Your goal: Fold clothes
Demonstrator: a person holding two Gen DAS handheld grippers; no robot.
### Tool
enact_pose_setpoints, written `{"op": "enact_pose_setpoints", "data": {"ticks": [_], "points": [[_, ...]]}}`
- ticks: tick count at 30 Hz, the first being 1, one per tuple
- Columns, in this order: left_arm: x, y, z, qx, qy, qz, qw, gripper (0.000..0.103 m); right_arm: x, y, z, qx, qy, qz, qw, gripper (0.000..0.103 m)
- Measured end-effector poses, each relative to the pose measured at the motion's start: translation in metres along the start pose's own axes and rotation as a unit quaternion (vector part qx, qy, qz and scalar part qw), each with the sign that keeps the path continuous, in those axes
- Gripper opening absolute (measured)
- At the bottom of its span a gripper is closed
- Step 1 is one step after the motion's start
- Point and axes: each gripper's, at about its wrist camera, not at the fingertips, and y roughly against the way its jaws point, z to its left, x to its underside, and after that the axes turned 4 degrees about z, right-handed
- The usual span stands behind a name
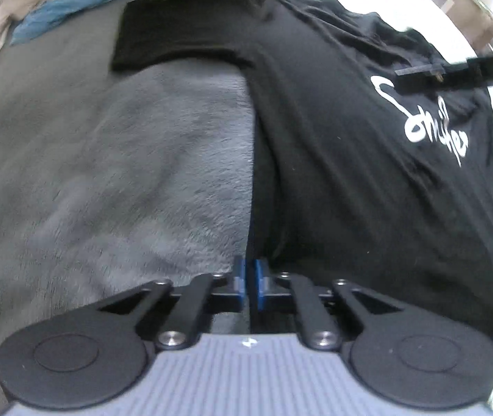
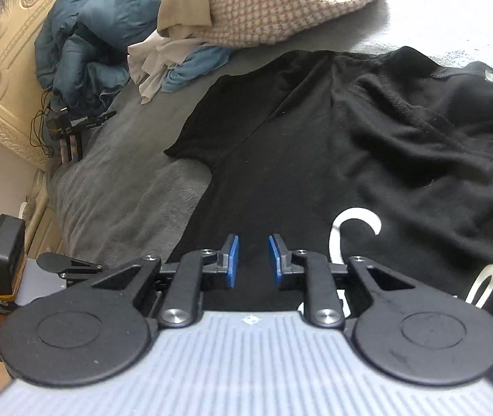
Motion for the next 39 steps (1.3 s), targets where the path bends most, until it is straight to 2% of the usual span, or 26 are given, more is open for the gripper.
{"op": "enact_pose_setpoints", "data": {"ticks": [2,7,12,14,16,17,19,20,23,24,26,28,29,36,39], "points": [[0.002,0.004,0.005,-0.009,0.020,0.000,0.9998,0.003,0.000,0.000,0.004,0.005,0.005,0.002,1.000,0.019],[0.006,0.000,0.027,0.016,0.097,0.013,0.9951,0.002,-0.005,-0.007,0.013,0.004,0.018,0.007,1.000,0.019],[0.006,-0.012,0.035,0.048,0.123,0.022,0.9910,0.005,-0.014,-0.046,0.047,-0.020,0.117,0.013,0.993,0.019],[0.008,-0.007,0.041,0.070,0.126,0.019,0.9894,0.010,-0.018,-0.068,0.053,-0.024,0.135,0.024,0.990,0.019],[0.010,0.002,0.047,0.084,0.121,0.020,0.9889,0.020,-0.022,-0.087,0.054,-0.017,0.142,0.031,0.989,0.019],[0.012,0.007,0.049,0.087,0.115,0.018,0.9894,0.023,-0.025,-0.086,0.051,-0.014,0.132,0.024,0.991,0.019],[0.016,0.015,0.051,0.101,0.101,0.021,0.9896,0.038,-0.030,-0.077,0.041,-0.018,0.103,0.003,0.995,0.019],[0.019,0.016,0.050,0.111,0.095,0.030,0.9888,0.042,-0.030,-0.070,0.035,-0.020,0.086,-0.004,0.996,0.019],[0.024,0.005,0.037,0.125,0.064,0.071,0.9876,0.044,-0.021,-0.044,0.018,-0.004,0.043,-0.011,0.999,0.019],[0.027,0.002,0.030,0.118,0.047,0.081,0.9887,0.042,-0.016,-0.036,0.013,0.005,0.032,-0.010,0.999,0.019],[0.033,-0.006,0.018,0.092,0.019,0.097,0.9909,0.032,-0.006,-0.019,0.006,0.020,0.016,-0.007,1.000,0.019],[0.037,-0.010,0.011,0.068,0.009,0.100,0.9926,0.006,0.006,0.001,0.000,0.031,0.000,-0.008,0.999,0.019],[0.038,-0.010,0.009,0.060,0.007,0.100,0.9932,0.004,0.010,0.008,-0.004,0.035,-0.007,-0.010,0.999,0.019],[0.039,-0.009,0.000,0.014,-0.004,0.122,0.9924,0.004,0.040,0.046,-0.031,0.061,-0.042,-0.029,0.997,0.019],[0.037,-0.011,-0.009,-0.011,-0.014,0.137,0.9905,0.014,0.052,0.053,-0.053,0.068,-0.065,-0.027,0.995,0.019]]}}
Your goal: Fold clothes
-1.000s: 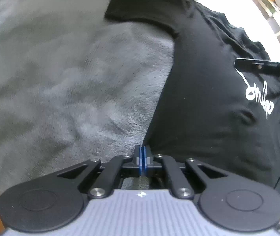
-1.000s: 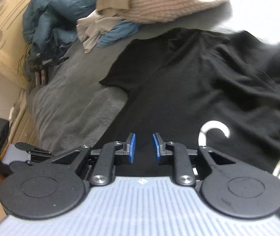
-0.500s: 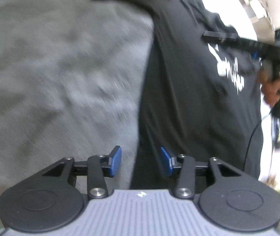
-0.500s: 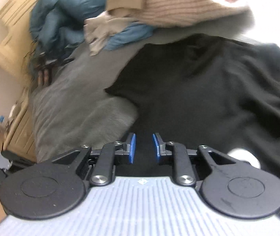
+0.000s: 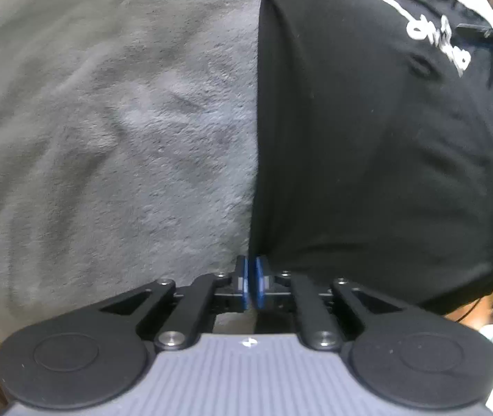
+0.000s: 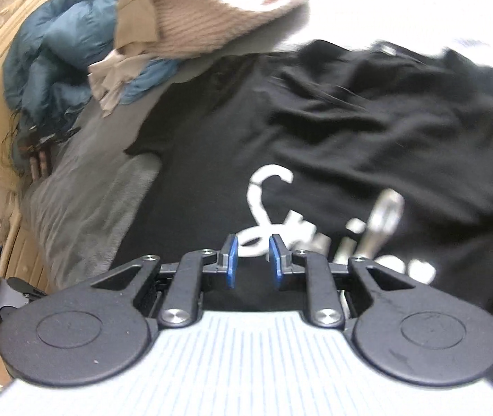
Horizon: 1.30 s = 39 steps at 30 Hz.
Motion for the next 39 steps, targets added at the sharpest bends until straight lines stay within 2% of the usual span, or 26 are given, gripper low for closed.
{"op": "enact_pose_setpoints", "data": {"ticks": [5,6,9,12,15,19,22,26,31,33,35,39], "points": [[-0.011,0.019,-0.014,-0.058,-0.007,0.007,0.9982,0.028,0.002,0.032,-0.035,0.031,-0.011,-0.039,0.999,0.020],[-0.014,0.024,-0.016,-0.074,-0.011,0.004,0.9972,0.034,0.002,0.040,-0.044,0.041,-0.013,-0.048,0.998,0.020],[-0.030,0.039,-0.019,-0.110,-0.008,-0.009,0.9938,0.035,-0.002,0.061,-0.077,0.075,-0.027,-0.071,0.994,0.021],[-0.055,0.049,-0.024,-0.126,0.000,-0.031,0.9915,0.036,-0.014,0.077,-0.109,0.098,-0.038,-0.105,0.989,0.021],[-0.085,0.062,-0.029,-0.122,0.007,-0.072,0.9899,0.038,-0.039,0.079,-0.129,0.093,-0.018,-0.132,0.987,0.024],[-0.147,0.066,-0.049,-0.073,0.021,-0.136,0.9878,0.043,-0.082,0.054,-0.136,0.085,0.050,-0.140,0.985,0.030],[-0.193,0.062,-0.065,-0.037,0.024,-0.187,0.9814,0.043,-0.113,0.032,-0.132,0.066,0.085,-0.134,0.985,0.030],[-0.254,0.050,-0.083,0.000,0.022,-0.258,0.9658,0.043,-0.149,-0.003,-0.102,0.030,0.158,-0.107,0.981,0.030],[-0.308,0.032,-0.089,-0.025,0.020,-0.320,0.9469,0.043,-0.181,-0.054,-0.059,0.008,0.226,-0.053,0.973,0.032],[-0.322,0.026,-0.082,-0.031,0.033,-0.335,0.9412,0.043,-0.185,-0.061,-0.046,-0.019,0.233,-0.048,0.971,0.032],[-0.333,0.021,-0.073,-0.031,0.053,-0.343,0.9374,0.043,-0.185,-0.066,-0.035,-0.038,0.236,-0.041,0.970,0.032],[-0.339,0.009,-0.060,-0.040,0.064,-0.339,0.9379,0.042,-0.189,-0.097,-0.022,-0.010,0.223,-0.017,0.975,0.031]]}}
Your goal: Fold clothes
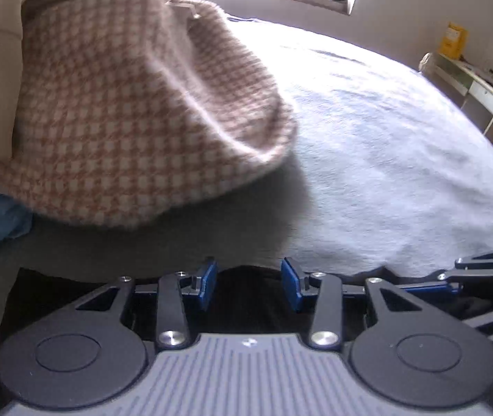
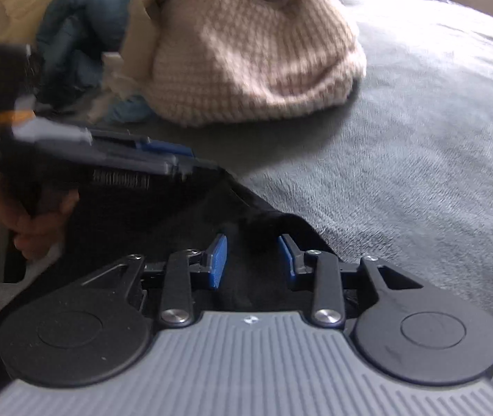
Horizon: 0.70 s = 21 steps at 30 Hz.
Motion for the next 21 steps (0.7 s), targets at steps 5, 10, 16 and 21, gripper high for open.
{"op": "enact_pose_setpoints", "data": {"ticks": [5,10,16,21], "points": [[0.013,-0.006,0.005,-0.007,-0.026,0.009,0.9996,0.042,0.001,-0.026,-0.002,-0.004,-0.030,0.022,0.999,0.005],[0.015,-0.012,0.006,-0.006,-0.048,0.007,0.9988,0.044,-0.008,-0.011,0.002,0.067,0.005,-0.034,0.997,0.000],[0.015,-0.005,0.008,-0.003,-0.059,0.000,0.9983,0.045,-0.018,-0.015,-0.021,0.091,-0.031,-0.056,0.994,0.003],[0.013,0.019,0.006,0.032,-0.058,-0.025,0.9975,0.045,0.000,0.048,-0.030,0.056,-0.071,-0.095,0.991,0.005]]}}
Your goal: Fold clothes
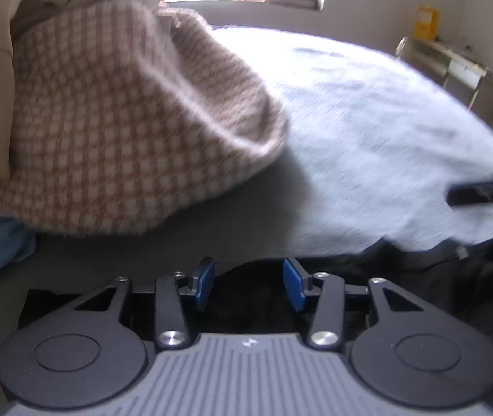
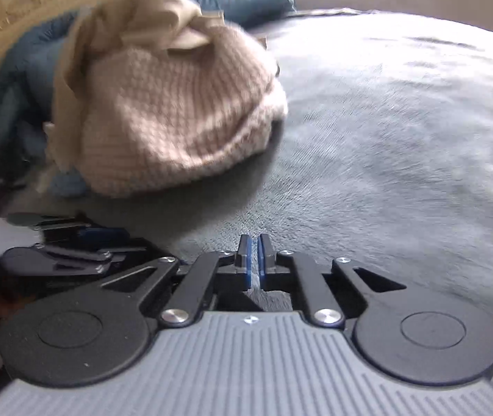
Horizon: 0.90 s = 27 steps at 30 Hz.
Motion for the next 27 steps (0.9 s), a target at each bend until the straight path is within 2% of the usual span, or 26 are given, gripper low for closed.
{"op": "enact_pose_setpoints", "data": {"ticks": [3,5,7,10,14,16,18,19,20,21,22,24,27], "points": [[-0.002,0.009,-0.012,0.066,-0.012,0.005,0.9978,0.048,0.014,0.032,0.002,0.011,0.029,0.026,0.999,0.006],[-0.003,0.004,-0.026,0.120,-0.025,0.033,0.9919,0.049,0.027,0.046,0.005,0.028,0.070,0.055,0.996,0.006],[-0.003,-0.007,-0.041,0.146,-0.040,0.067,0.9862,0.049,0.039,0.050,0.013,0.032,0.127,0.089,0.987,0.009],[0.001,-0.023,-0.055,0.118,-0.053,0.096,0.9870,0.043,0.055,0.045,0.021,0.021,0.196,0.137,0.971,0.018],[0.001,-0.027,-0.049,0.102,-0.019,0.102,0.9894,0.037,0.066,0.032,0.027,0.019,0.281,0.177,0.943,0.028],[0.002,-0.027,-0.048,0.093,-0.009,0.101,0.9905,0.028,0.072,0.026,0.024,0.022,0.305,0.198,0.931,0.032],[0.004,-0.027,-0.048,0.084,-0.004,0.097,0.9918,0.018,0.078,0.020,0.020,0.023,0.312,0.215,0.925,0.032],[0.005,-0.026,-0.047,0.078,-0.005,0.092,0.9927,0.012,0.080,0.021,0.021,0.026,0.313,0.215,0.925,0.030],[0.005,-0.024,-0.047,0.073,-0.004,0.087,0.9935,0.010,0.082,0.022,0.021,0.028,0.314,0.213,0.925,0.026],[0.004,-0.022,-0.048,0.071,0.000,0.082,0.9941,0.008,0.084,0.023,0.022,0.031,0.316,0.211,0.925,0.003],[0.004,-0.020,-0.047,0.068,0.006,0.075,0.9948,0.007,0.085,0.024,0.025,0.042,0.324,0.206,0.922,0.000],[0.004,-0.015,-0.045,0.063,0.016,0.061,0.9961,0.006,0.087,0.034,0.028,0.056,0.329,0.183,0.925,0.000],[0.003,-0.012,-0.044,0.055,0.029,0.044,0.9971,0.006,0.087,0.047,0.027,0.083,0.312,0.144,0.935,0.000]]}}
